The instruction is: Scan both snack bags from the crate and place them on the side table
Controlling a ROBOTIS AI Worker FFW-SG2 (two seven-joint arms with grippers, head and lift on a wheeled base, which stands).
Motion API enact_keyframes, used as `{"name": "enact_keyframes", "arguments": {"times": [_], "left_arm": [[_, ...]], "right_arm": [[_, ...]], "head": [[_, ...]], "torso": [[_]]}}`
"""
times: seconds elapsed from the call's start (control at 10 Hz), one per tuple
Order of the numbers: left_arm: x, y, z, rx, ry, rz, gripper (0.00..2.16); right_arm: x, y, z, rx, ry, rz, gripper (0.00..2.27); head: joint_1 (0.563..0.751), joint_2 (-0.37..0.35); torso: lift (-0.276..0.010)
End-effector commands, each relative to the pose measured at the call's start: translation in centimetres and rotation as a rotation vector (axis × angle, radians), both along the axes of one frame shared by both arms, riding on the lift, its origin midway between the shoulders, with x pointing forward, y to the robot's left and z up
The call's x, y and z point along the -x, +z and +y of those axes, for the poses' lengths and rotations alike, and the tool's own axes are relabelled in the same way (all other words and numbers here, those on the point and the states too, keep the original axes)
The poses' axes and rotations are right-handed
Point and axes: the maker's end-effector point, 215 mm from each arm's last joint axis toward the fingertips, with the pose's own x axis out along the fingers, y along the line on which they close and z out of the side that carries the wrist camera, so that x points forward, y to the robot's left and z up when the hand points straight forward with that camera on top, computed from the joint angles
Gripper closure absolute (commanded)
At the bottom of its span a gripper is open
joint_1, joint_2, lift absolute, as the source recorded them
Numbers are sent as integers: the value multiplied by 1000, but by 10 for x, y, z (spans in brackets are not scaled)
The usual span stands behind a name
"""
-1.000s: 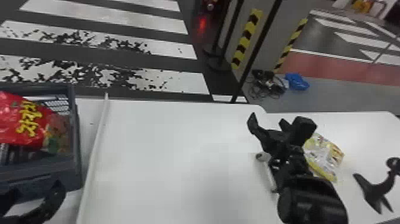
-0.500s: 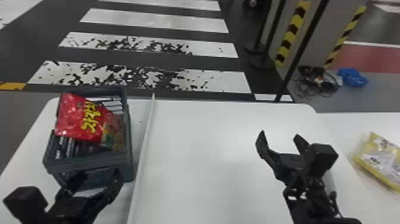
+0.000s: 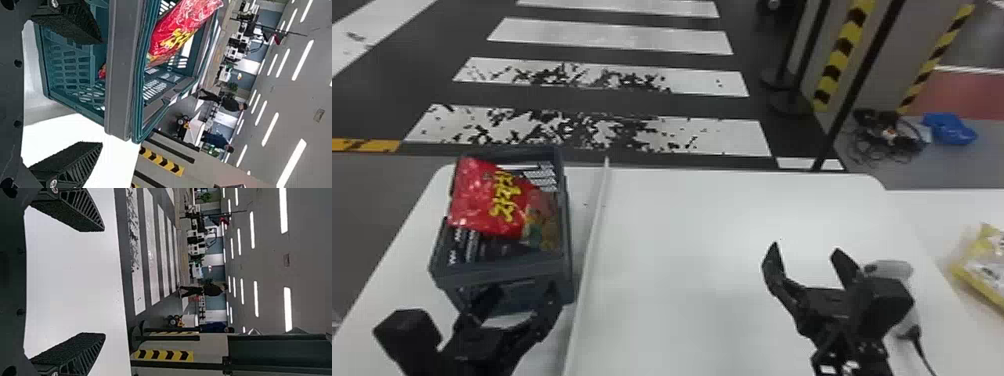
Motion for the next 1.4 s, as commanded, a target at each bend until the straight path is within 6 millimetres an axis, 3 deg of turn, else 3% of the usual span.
{"name": "enact_keyframes", "arguments": {"times": [0.0, 0.5, 0.8, 1.2, 1.3], "left_arm": [[3, 3, -5, -2, -7, -9, 76], [17, 64, -36, -88, -98, -157, 76], [15, 109, -43, -87, -118, -225, 76], [-29, 120, -8, -108, -56, -156, 76], [-40, 120, 11, -113, -12, -136, 73]], "right_arm": [[8, 1, 11, 5, -2, 0, 33], [16, 1, 21, 23, 3, -9, 33], [16, 1, 18, 15, 1, -8, 33], [16, -3, 16, 8, 4, 3, 39], [16, -5, 16, 7, 3, 8, 39]], "head": [[695, -76], [695, -81], [695, -104], [695, -80], [695, -68]], "torso": [[-95], [-95], [-95], [-95], [-95]]}}
